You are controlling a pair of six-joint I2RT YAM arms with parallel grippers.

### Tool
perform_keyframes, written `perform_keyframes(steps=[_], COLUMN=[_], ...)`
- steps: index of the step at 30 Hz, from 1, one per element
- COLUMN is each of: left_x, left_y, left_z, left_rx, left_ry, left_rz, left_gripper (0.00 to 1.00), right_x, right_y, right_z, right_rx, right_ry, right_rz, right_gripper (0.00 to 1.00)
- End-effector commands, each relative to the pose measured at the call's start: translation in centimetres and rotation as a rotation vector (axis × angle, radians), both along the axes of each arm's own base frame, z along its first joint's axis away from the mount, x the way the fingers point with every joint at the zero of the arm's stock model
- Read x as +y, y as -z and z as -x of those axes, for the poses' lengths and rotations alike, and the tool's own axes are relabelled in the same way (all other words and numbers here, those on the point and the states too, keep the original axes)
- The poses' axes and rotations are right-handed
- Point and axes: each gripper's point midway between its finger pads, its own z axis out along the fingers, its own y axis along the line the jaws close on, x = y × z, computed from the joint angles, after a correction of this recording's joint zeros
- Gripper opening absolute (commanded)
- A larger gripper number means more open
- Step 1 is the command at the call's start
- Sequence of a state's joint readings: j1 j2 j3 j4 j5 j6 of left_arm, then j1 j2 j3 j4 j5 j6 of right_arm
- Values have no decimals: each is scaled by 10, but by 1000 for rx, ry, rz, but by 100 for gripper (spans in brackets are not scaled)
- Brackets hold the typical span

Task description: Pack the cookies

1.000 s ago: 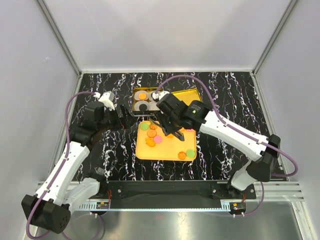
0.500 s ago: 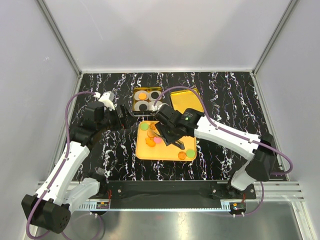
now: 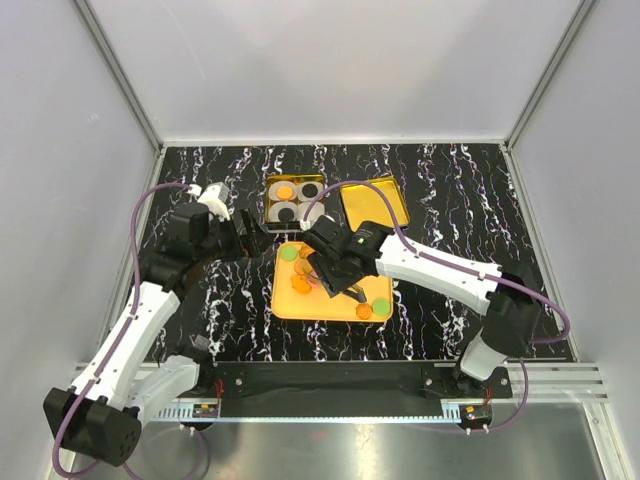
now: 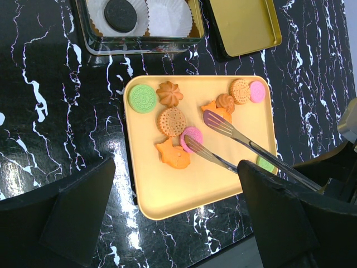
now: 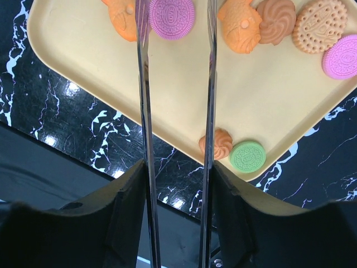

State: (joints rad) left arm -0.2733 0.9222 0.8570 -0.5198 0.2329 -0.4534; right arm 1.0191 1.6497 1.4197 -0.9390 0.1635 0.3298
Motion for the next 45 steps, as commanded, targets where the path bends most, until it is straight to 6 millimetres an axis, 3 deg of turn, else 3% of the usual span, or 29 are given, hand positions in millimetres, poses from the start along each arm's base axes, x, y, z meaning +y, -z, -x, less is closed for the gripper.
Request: perform_keyframes(steps=[1, 26, 45], left_x=[-3, -3, -3], left_y=[-6, -7, -6], left_z=[-8, -8, -7], left_rx=[-41, -43, -41], left_ry=[6, 2, 3], left_rz=[24, 22, 24], left_gripper=[99, 99, 99], right_x=[9, 9, 8], right_y=[-6, 10, 13], right_z=[-1, 7, 6], right_rx=[-19, 17, 29], right_ry=[-10, -37, -27], right_rz=[-37, 0, -17], right_gripper=[55, 59, 56])
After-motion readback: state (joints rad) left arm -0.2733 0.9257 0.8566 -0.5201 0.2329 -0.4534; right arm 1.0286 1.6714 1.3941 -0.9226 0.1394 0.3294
